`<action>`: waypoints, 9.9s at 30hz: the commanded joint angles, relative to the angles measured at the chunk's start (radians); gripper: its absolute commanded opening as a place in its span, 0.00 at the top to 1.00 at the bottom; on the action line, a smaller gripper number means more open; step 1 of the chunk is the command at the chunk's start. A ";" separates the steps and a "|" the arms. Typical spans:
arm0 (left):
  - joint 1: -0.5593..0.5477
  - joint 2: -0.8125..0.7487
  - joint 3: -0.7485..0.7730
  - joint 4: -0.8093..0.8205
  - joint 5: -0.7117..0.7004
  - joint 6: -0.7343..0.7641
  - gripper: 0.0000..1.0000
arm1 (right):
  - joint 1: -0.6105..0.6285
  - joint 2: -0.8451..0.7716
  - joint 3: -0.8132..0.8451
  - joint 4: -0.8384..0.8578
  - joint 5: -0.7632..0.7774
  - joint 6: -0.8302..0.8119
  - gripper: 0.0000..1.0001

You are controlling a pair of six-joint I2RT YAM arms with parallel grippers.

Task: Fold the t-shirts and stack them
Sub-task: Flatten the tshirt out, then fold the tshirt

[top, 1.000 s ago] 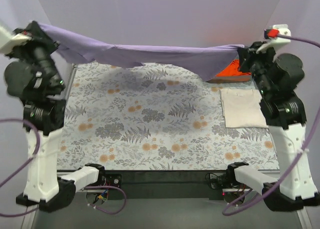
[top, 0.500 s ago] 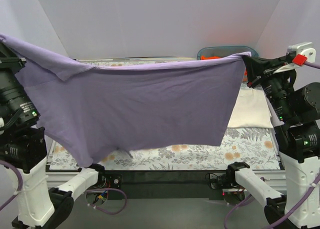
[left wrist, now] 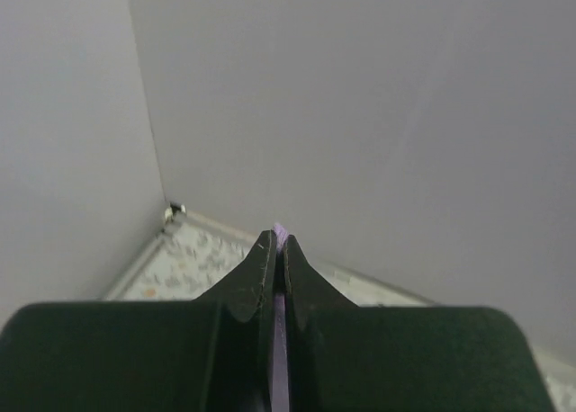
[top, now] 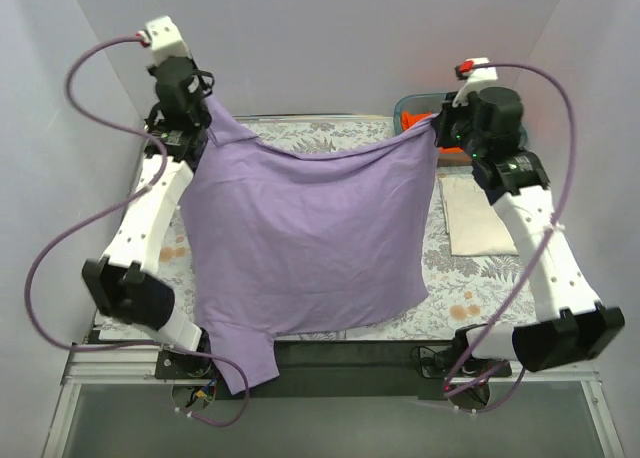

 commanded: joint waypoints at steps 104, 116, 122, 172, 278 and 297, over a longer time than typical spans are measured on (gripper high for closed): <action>0.240 0.283 -0.381 -0.187 0.527 -0.602 0.29 | -0.087 0.501 -0.177 0.021 -0.207 0.149 0.39; 0.245 0.464 -0.293 -0.154 0.547 -0.576 0.44 | -0.086 0.619 -0.117 0.058 -0.233 0.157 0.40; 0.251 0.505 -0.275 -0.147 0.545 -0.568 0.59 | -0.087 0.648 -0.128 0.082 -0.201 0.154 0.41; 0.387 0.525 -0.313 -0.073 0.594 -0.593 0.93 | -0.161 0.779 -0.103 0.200 -0.045 0.211 0.71; -0.354 0.208 -0.764 -0.279 -0.146 -0.203 0.52 | -0.075 0.116 -0.574 0.046 -0.153 0.191 0.13; -0.220 0.191 -0.685 -0.283 -0.142 -0.114 0.54 | -0.075 0.139 -0.556 0.046 -0.178 0.182 0.13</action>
